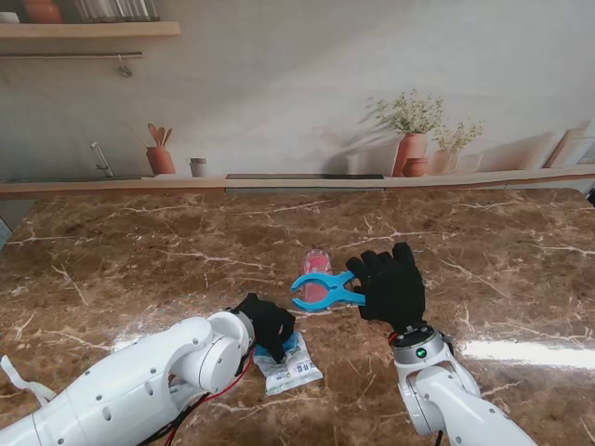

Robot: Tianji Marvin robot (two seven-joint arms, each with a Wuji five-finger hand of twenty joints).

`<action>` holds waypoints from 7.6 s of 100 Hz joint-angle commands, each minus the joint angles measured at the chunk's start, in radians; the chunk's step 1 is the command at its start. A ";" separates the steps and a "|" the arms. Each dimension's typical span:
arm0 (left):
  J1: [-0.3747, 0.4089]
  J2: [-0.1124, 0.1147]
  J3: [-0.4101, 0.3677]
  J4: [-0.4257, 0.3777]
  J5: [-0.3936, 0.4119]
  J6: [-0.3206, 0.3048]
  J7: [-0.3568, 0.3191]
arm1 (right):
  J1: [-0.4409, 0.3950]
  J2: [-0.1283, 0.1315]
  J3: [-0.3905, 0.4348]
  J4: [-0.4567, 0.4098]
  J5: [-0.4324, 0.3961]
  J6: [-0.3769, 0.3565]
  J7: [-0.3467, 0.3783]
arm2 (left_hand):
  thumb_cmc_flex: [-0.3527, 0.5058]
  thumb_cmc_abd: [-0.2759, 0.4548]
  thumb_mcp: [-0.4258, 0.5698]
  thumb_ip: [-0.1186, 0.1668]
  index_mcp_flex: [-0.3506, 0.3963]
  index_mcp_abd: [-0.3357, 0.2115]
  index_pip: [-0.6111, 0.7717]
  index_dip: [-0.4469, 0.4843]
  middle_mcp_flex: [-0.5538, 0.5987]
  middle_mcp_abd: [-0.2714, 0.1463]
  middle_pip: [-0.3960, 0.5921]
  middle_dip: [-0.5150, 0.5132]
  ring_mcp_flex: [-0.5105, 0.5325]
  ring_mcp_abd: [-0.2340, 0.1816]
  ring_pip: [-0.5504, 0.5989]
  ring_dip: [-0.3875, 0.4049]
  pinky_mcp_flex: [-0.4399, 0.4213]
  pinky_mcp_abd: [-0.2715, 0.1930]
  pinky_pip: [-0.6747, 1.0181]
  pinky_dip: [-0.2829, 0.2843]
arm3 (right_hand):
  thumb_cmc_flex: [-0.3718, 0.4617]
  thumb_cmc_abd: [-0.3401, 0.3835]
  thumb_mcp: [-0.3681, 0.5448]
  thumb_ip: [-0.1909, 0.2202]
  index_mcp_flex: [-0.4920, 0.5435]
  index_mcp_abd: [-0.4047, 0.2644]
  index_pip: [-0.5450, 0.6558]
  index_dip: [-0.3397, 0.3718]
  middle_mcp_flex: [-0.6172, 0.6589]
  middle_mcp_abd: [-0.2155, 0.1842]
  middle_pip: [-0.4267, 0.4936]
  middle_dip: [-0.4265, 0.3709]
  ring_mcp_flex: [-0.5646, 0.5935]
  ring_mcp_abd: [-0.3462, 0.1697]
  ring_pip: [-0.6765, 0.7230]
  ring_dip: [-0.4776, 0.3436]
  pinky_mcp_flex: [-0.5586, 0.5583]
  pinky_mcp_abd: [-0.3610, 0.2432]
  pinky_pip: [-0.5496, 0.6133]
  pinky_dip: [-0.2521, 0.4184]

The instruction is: Fill the seasoning bottle

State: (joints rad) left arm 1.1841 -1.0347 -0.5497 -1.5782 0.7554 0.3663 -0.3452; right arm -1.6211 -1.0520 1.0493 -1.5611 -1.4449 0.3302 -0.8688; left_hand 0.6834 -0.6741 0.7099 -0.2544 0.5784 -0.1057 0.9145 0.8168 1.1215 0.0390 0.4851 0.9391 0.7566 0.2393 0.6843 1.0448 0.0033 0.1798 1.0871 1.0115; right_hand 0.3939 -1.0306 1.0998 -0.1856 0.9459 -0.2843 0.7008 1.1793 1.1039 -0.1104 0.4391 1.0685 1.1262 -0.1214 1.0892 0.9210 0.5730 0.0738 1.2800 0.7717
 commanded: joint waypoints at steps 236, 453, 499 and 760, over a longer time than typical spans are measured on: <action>0.127 -0.014 -0.231 -0.047 0.107 0.057 0.040 | -0.014 -0.009 0.018 0.002 0.030 -0.016 0.013 | 0.108 0.403 -0.734 0.199 0.218 0.060 -0.241 -0.400 -0.303 0.002 -0.006 -0.396 -0.150 0.009 -0.100 -0.095 -0.086 -0.007 -0.004 0.070 | 0.091 0.117 0.021 0.012 0.162 -0.173 0.464 0.173 0.158 -0.156 0.556 0.077 -0.016 -0.031 -0.028 -0.004 -0.008 0.008 -0.015 0.017; 0.169 -0.059 -0.169 0.052 0.006 -0.102 0.271 | -0.083 0.008 0.051 -0.019 0.010 -0.044 0.209 | 0.092 -0.024 0.175 0.124 0.205 -0.157 0.306 0.521 0.184 -0.154 -0.224 -0.234 0.154 -0.099 0.010 -0.107 -0.006 -0.137 0.103 0.064 | 0.095 0.016 0.120 0.038 0.230 -0.151 0.470 0.201 0.209 -0.122 0.568 0.078 0.027 -0.003 0.018 0.008 0.018 0.035 0.040 0.034; 0.245 -0.057 -0.238 -0.013 0.064 -0.158 0.327 | -0.061 0.023 0.020 0.008 -0.015 -0.035 0.393 | 0.092 -0.034 0.180 0.116 0.216 -0.157 0.302 0.523 0.191 -0.161 -0.231 -0.223 0.157 -0.099 0.009 -0.104 -0.003 -0.136 0.104 0.064 | 0.095 -0.018 0.151 0.025 0.250 -0.137 0.464 0.206 0.223 -0.107 0.566 0.087 0.037 0.012 0.030 0.011 0.018 0.047 0.055 0.038; 0.152 -0.067 -0.128 0.045 0.027 -0.177 0.319 | -0.259 -0.003 0.189 -0.280 0.169 -0.250 0.681 | 0.073 -0.019 0.182 0.091 0.192 -0.153 0.292 0.521 0.196 -0.146 -0.252 -0.231 0.098 -0.097 -0.022 -0.102 -0.041 -0.105 0.061 0.048 | -0.219 0.242 -0.054 0.028 -0.406 0.263 -0.437 -0.617 -0.417 0.054 -0.208 -0.618 -0.471 0.098 -0.863 -0.474 -0.320 0.003 -0.614 -0.101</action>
State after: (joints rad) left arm 1.3310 -1.1072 -0.6730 -1.5247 0.7769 0.1785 0.0032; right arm -1.8810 -1.0470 1.2346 -1.8438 -1.3036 0.0709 -0.1894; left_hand 0.7661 -0.7044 0.8710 -0.1829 0.7817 -0.2224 1.1943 1.3258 1.2687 -0.0862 0.2500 0.7132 0.8860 0.1579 0.6579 0.9339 0.0022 0.0614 1.1646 1.0757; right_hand 0.1654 -0.8000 1.0589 -0.2075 0.5644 -0.0498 0.2609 0.5731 0.6964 -0.0767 0.2388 0.4650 0.6729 -0.0396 0.2435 0.4771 0.2488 0.0842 0.6910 0.6924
